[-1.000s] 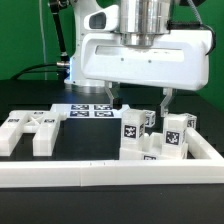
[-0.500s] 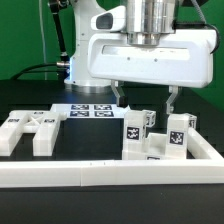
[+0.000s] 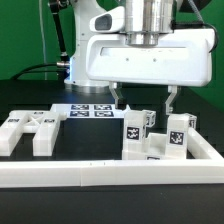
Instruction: Assemble chair
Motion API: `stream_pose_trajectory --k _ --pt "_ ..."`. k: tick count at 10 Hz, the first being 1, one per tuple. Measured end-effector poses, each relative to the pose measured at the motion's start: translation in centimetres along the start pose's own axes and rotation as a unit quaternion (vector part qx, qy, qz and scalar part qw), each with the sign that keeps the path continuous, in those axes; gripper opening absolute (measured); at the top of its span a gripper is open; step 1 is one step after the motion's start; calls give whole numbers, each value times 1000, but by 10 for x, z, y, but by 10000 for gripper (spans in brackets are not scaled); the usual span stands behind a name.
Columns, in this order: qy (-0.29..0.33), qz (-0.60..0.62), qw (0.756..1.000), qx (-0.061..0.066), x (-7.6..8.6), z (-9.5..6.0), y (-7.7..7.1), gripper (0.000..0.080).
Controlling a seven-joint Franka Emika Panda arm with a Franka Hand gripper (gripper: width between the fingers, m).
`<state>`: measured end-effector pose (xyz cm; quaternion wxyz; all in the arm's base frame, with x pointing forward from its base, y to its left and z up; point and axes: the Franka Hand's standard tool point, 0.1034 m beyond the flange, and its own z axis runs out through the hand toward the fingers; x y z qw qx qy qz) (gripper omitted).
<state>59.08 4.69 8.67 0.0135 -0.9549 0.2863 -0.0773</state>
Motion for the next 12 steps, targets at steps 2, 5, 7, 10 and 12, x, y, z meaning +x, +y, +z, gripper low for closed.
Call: stream_pose_trajectory --k 2,5,7,10,12 --pt "0 0 1000 0 0 0 0 649" --pt "-1 -20 1000 -1 1 -1 6 649" --pt "-3 -39 999 -3 -1 -1 11 649" --pt "-4 -39 999 -4 -2 0 11 649" --pt "-4 -71 997 -5 -1 2 17 649"
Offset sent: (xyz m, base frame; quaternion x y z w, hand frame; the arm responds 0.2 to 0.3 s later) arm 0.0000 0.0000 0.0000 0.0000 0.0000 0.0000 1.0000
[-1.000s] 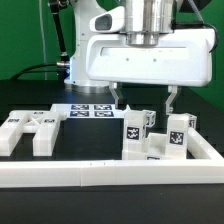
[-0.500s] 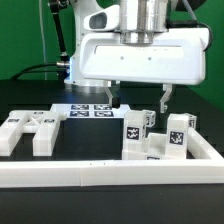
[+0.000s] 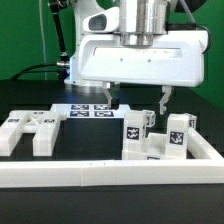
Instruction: Assemble chair
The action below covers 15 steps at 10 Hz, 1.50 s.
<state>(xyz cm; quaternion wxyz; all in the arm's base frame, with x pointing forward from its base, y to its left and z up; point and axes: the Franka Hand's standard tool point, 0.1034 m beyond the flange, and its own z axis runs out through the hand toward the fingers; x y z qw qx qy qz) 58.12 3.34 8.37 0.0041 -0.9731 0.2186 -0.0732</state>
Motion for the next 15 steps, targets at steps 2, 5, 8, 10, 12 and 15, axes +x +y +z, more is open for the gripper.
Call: stream_pose_trajectory --k 2,5,8,10,12,15 --pt "-2 -25 1000 1 -3 -5 8 649" --pt "-3 -24 1000 1 -6 -4 7 649" --pt "-3 -34 999 -1 -10 3 6 649" --pt "-8 -39 999 -6 -14 11 7 649" --pt "-10 -41 999 -11 -17 24 3 649" --pt "-14 -46 999 -19 -17 42 1 649"
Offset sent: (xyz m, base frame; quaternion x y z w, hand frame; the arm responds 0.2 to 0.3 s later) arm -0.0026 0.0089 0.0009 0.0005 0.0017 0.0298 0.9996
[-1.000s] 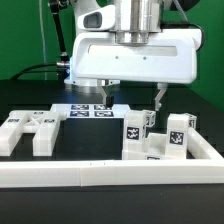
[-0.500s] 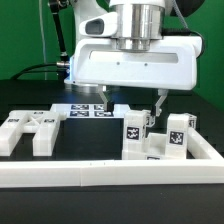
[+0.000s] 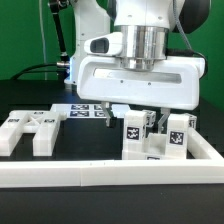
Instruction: Assemble chair
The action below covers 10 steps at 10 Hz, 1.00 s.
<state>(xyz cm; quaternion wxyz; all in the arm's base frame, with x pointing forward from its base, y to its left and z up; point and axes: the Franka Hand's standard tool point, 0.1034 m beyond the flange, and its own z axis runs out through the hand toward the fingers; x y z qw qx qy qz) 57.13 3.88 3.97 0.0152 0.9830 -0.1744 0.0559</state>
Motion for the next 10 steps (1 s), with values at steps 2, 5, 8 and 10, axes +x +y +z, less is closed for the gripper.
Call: stream_pose_trajectory --k 2,5,8,10 --pt "0 -3 1000 -5 5 11 -2 649" --pt "0 -11 1000 -9 10 21 -1 649" --pt "-1 -11 1000 -10 9 22 0 524" --pt "-2 -11 1000 -11 9 23 0 388"
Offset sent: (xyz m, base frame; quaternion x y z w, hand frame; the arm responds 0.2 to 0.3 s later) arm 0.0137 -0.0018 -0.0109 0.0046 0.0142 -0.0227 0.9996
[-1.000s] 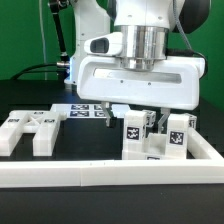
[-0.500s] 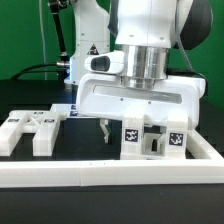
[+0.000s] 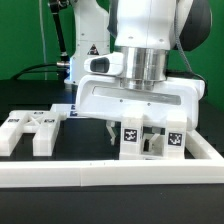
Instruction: Assemble chair
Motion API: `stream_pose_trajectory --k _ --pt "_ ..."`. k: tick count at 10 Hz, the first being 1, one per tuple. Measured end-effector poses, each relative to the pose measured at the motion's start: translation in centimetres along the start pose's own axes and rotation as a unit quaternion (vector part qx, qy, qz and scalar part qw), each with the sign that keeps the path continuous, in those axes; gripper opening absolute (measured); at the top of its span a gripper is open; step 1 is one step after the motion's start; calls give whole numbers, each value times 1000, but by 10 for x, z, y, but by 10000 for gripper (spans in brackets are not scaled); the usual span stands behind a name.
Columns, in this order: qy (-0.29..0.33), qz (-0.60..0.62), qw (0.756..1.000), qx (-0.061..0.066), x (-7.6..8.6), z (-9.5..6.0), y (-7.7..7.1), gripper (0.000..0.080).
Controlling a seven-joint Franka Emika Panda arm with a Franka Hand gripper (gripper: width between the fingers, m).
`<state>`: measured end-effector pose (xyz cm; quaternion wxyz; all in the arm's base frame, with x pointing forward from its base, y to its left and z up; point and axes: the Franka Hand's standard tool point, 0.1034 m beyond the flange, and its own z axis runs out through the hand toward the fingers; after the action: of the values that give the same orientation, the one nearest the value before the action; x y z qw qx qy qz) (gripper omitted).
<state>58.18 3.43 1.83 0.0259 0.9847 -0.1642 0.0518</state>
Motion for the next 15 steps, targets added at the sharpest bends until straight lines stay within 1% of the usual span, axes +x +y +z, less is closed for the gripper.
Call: stream_pose_trajectory --k 1,2,3,4,6,7,9,11,13,14,15 --pt "-3 0 1000 -1 -2 1 1 205" --pt "-3 0 1000 -1 -3 1 1 77" --pt "-6 -2 1000 -2 -4 2 1 77" --pt "-6 -2 1000 -2 -5 2 1 40" --pt "-6 -2 1000 -1 -5 1 1 40" --pt "-7 0 1000 1 -6 -6 4 38" --pt "-13 1 1000 8 -8 -29 10 35" --pt "-17 1 1000 17 -2 -52 16 35" --pt "-29 2 1000 13 -6 -48 17 35" --pt "-29 2 1000 13 -6 -48 17 35" --pt "-45 3 999 10 -9 -47 19 35"
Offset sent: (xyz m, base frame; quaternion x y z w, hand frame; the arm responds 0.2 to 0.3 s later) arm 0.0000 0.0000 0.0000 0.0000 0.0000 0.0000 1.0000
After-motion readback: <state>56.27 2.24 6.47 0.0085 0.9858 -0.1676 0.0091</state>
